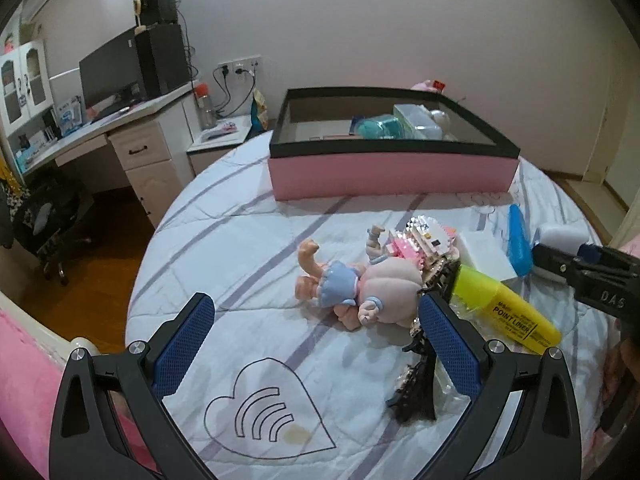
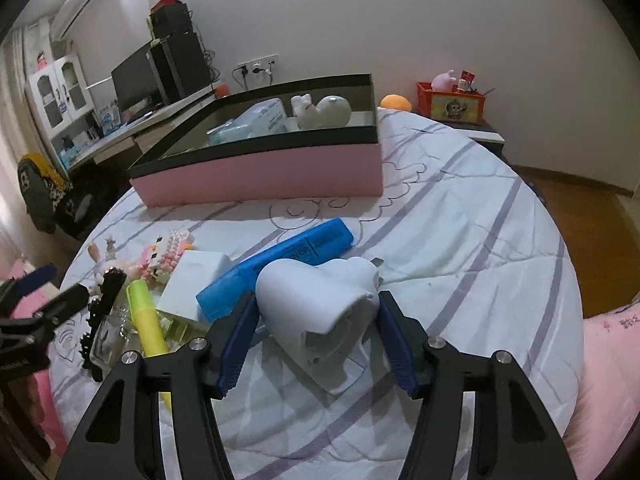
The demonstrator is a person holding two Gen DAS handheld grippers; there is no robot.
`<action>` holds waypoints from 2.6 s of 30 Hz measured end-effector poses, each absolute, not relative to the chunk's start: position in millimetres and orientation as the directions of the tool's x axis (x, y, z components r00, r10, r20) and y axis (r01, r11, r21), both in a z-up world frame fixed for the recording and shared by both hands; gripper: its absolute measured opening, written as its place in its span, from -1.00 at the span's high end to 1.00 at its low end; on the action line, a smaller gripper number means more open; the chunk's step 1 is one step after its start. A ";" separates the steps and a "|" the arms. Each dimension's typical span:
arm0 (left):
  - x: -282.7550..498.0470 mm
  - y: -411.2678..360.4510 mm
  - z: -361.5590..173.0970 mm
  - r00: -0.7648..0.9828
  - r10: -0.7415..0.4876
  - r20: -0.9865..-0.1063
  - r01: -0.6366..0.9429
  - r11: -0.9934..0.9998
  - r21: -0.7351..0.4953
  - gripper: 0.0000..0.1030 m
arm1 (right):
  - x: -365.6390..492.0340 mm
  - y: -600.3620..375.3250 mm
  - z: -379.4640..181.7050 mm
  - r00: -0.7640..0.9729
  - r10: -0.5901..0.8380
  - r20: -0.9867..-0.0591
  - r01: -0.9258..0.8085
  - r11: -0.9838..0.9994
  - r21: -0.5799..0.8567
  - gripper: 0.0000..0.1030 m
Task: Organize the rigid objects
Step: 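Move the right gripper to the white hair-dryer device while the left gripper approaches the baby doll, then grasp the white hair-dryer device with the right gripper while the left gripper grasps the baby doll, then lift the doll and white device with both grippers and carry them over the pink box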
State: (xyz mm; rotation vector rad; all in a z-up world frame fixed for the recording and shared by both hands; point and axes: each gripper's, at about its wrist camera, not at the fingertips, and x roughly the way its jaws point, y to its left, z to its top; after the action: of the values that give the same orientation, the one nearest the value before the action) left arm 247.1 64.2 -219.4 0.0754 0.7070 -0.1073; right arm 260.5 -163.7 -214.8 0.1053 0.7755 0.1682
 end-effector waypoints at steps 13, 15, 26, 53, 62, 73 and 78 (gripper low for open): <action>272.1 54.8 -236.7 0.698 -0.245 -0.672 0.198 0.969 -0.148 -1.00 | 263.0 -164.9 -216.8 0.695 0.190 -0.694 -0.110 0.981 0.158 -0.20; 277.3 55.9 -240.3 0.682 -0.244 -0.689 0.188 0.969 -0.157 -1.00 | 265.8 -163.9 -217.8 0.689 0.183 -0.701 -0.108 0.983 0.150 -0.20; 266.4 85.9 -237.8 0.706 -0.226 -0.672 0.139 0.973 -0.181 -1.00 | 268.2 -164.1 -218.2 0.687 0.178 -0.704 -0.107 0.984 0.145 -0.21; 265.4 63.5 -228.9 0.735 -0.129 -0.666 0.149 0.988 -0.027 -0.59 | 256.2 -154.2 -209.1 0.734 0.160 -0.660 -0.136 0.987 0.089 -0.18; 237.2 64.6 -182.9 0.851 -0.126 -0.510 0.114 0.992 -0.056 -0.59 | 239.7 -142.0 -178.2 0.800 0.154 -0.580 -0.146 0.987 0.060 -0.18; 215.4 56.0 -125.9 0.927 -0.099 -0.361 0.102 0.995 -0.008 -0.59 | 218.3 -116.0 -107.4 0.903 0.168 -0.395 -0.181 0.983 0.005 -0.18; 204.9 54.9 -102.2 0.952 -0.127 -0.277 0.128 0.992 -0.017 -0.59 | 214.6 -110.3 -89.5 0.922 0.173 -0.345 -0.188 0.982 -0.009 -0.19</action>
State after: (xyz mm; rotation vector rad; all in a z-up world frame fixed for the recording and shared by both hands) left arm 204.9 54.9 -102.2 0.0014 0.2814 -0.1295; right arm 214.6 -110.3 -89.5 -0.0426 0.3508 0.1851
